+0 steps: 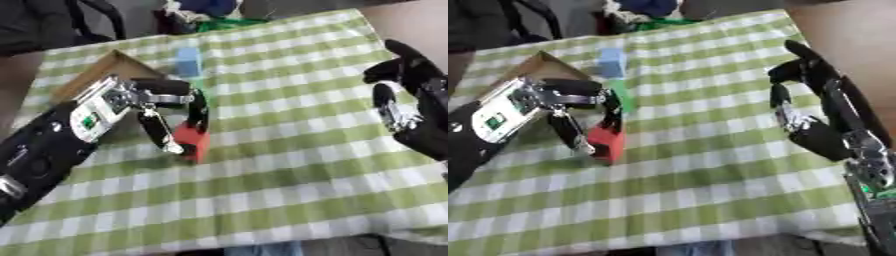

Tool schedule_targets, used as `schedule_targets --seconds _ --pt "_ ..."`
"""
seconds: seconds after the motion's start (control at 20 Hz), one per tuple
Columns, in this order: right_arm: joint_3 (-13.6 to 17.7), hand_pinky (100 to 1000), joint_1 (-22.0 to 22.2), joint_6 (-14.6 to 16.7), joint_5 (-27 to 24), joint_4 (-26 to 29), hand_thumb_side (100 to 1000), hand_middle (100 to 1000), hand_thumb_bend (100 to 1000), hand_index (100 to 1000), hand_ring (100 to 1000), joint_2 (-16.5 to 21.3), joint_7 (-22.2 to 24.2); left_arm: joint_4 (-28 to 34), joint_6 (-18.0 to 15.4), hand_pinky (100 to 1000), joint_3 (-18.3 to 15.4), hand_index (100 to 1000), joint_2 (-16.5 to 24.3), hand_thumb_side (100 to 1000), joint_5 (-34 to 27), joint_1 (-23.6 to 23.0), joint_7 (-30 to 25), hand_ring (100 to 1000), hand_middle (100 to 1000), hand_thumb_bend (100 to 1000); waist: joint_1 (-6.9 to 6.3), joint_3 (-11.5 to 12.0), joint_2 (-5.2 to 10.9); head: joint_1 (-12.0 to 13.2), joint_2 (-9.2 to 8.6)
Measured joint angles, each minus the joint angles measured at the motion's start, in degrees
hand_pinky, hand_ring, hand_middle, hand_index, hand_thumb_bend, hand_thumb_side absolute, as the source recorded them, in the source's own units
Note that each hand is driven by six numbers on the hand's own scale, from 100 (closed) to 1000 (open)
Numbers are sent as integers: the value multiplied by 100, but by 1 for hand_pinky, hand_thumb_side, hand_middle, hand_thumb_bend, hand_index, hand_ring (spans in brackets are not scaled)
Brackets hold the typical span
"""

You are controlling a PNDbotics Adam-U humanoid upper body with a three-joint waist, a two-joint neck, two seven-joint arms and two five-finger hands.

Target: Pick up objects on the table and place them in the box.

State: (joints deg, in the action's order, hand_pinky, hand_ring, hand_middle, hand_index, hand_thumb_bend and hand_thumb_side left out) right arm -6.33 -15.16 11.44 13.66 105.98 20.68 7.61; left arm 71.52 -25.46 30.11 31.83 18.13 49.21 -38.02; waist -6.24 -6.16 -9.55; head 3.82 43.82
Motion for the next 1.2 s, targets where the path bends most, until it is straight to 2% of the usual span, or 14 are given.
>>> schedule_targets --seconds 0.25,0.45,0.85,1.0,1.2 --pt "3 846 4 -3 0 0 587 689 100 1000 722 0 -7 36 3 687 -569 591 348 100 305 5 -3 517 449 332 2 40 10 -15 0" --pt "26 846 6 -8 0 -1 587 690 100 1000 722 0 -16 -92 -85 690 -1078 595 562 100 708 -214 85 518 452 338 3 64 32 -27 0" --pt "37 846 13 -13 1 -2 586 689 100 1000 722 0 -35 -1300 -358 670 -2136 608 588 100 1794 -451 383 519 452 338 65 100 34 -56 0" --pt "38 846 14 -13 1 -3 585 689 100 1000 722 -1 -36 -1763 -315 659 -2477 614 451 100 2153 -423 773 519 452 346 98 104 34 -71 0" --pt "38 847 13 -12 1 -3 586 689 100 1000 722 -9 -37 -2156 -80 650 -2742 630 224 100 2520 -306 1580 528 458 367 121 96 28 -72 0"
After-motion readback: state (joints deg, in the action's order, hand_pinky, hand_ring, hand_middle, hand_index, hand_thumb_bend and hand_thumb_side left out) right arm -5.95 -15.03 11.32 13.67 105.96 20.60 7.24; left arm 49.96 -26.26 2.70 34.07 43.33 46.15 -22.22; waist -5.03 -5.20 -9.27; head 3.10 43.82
